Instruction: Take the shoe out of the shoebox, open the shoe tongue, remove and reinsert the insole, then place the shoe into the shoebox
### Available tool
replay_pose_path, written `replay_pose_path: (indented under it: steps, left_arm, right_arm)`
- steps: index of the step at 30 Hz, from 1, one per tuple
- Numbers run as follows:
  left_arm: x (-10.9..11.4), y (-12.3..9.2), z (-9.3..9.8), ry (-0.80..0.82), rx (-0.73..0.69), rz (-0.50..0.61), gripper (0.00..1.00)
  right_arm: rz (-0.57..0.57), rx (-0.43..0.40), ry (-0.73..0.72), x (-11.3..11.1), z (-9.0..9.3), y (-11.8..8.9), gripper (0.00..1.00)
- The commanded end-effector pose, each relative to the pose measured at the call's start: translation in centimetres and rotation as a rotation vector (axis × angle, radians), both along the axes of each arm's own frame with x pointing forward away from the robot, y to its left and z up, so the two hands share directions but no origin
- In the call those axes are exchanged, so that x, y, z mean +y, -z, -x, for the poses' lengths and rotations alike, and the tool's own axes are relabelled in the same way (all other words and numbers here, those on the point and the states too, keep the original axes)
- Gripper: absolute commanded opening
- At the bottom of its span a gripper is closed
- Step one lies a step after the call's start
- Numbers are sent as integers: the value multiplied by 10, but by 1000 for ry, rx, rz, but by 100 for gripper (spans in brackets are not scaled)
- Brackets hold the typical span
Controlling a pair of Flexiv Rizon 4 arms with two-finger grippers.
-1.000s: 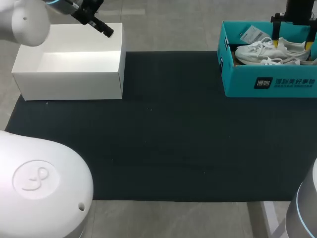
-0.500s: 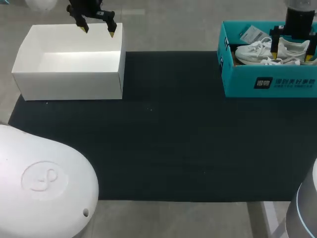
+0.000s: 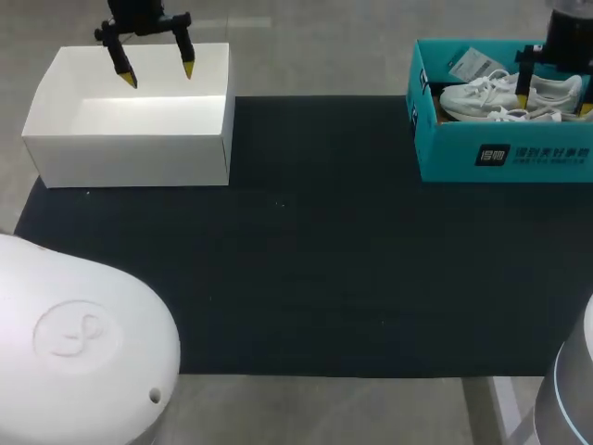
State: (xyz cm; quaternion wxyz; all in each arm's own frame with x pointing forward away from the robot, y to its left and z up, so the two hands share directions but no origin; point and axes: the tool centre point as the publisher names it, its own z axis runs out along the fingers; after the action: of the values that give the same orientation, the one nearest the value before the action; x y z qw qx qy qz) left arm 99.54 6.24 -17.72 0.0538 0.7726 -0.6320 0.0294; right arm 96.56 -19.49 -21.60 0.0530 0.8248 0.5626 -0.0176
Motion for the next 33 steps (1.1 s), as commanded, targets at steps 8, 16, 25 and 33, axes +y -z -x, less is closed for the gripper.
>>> replay_pose_path:
  steps: [8, 16, 25, 33]
  left_arm:
    - [5, 29, 4, -368, 73, -60, 100]
    - [-5, 29, 16, -103, 11, -25, 100]
    - [-7, 33, 30, 146, 1, -34, 100]
    - [-7, 33, 30, 146, 1, -34, 100]
  right_arm:
    - [-42, 27, -3, -10, -3, 4, 100]
    - [-50, 63, -7, -11, -3, 6, 100]
    - [-120, 133, 25, -15, 2, 5, 100]
    - [-174, 129, 5, -16, 4, 3, 100]
